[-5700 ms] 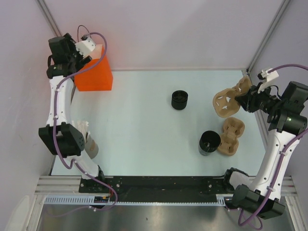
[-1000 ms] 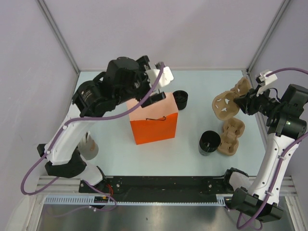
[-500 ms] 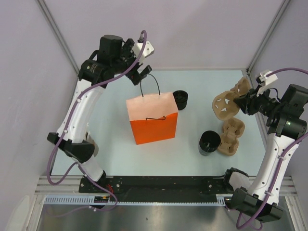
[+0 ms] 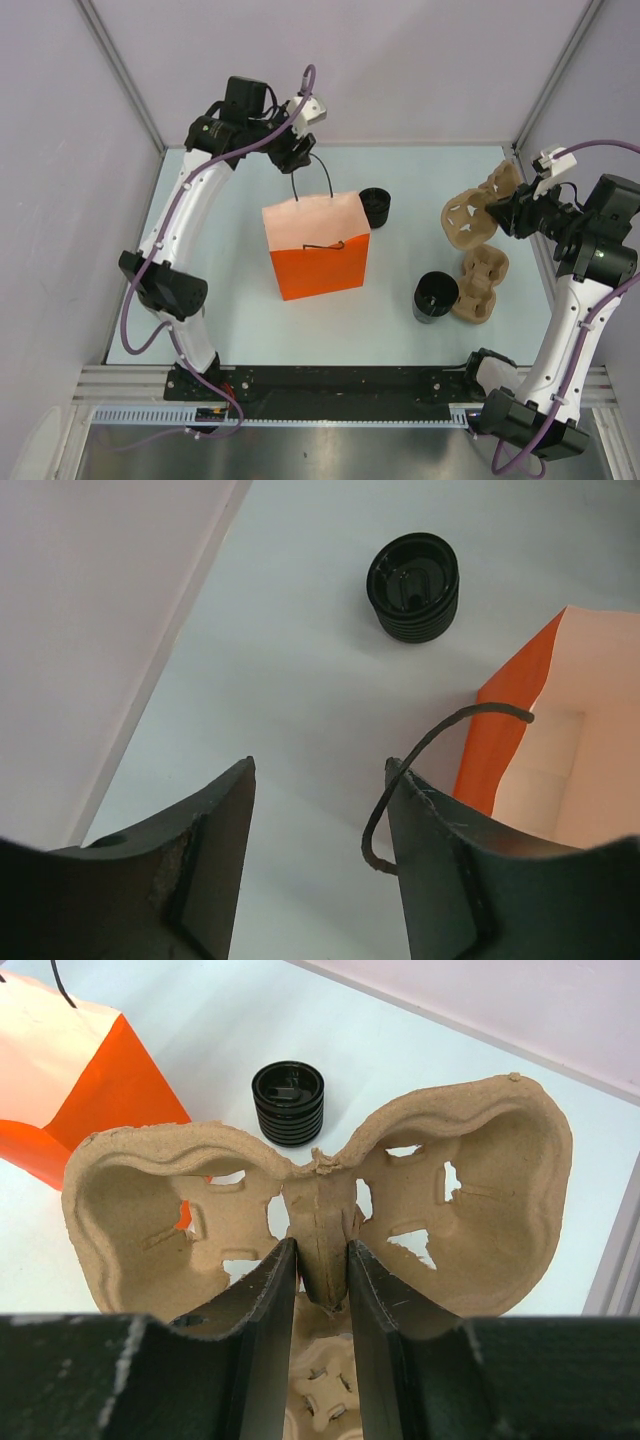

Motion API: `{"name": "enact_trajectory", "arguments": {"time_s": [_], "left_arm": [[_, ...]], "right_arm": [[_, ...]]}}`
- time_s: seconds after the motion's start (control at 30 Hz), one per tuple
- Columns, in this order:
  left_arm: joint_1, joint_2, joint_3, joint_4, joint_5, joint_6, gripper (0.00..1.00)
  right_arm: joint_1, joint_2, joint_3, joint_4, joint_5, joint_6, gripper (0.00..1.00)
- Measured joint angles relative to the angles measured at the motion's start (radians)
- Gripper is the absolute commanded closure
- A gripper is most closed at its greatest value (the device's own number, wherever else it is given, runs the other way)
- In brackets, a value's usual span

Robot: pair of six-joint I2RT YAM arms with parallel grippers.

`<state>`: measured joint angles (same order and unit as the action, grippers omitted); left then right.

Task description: Pack the takeout coffee

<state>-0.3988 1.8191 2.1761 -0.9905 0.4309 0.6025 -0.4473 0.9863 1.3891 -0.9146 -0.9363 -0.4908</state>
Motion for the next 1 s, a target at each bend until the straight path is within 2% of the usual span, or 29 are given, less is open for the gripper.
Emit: {"name": "enact_trajectory", "arguments": {"time_s": [0.07,0.1,0.27,0.4,0.77,1.0], "left_arm": [[0.000,0.003,0.000,0.000,0.011,-0.003,0.62],[0.000,0.004,0.000,-0.001,0.017,-0.003,0.72],[0.000,0.004,0.000,-0.006,0.026,-0.010,0.84],[0.000,0.002,0.000,-0.006,0.013,-0.041,1.00],[0.000,-0.093,-0.084,0.046,-0.195,-0.235,1.00],[-0.009,-0.128,-0.086,0.049,-0.271,-0.356,1.00]], "right_arm": [[0.000,0.000,0.000,0.000,0.000,0.000,0.68],[0.000,0.000,0.000,0.000,0.000,0.000,0.68],[0.000,0.002,0.000,0.000,0.000,0.000,0.68],[0.001,0.003,0.000,0.000,0.000,0.000,0.68],[0.026,0.004,0.000,0.003,-0.014,0.010,0.67],[0.109,0.023,0.013,0.021,-0.013,0.059,0.67]]}}
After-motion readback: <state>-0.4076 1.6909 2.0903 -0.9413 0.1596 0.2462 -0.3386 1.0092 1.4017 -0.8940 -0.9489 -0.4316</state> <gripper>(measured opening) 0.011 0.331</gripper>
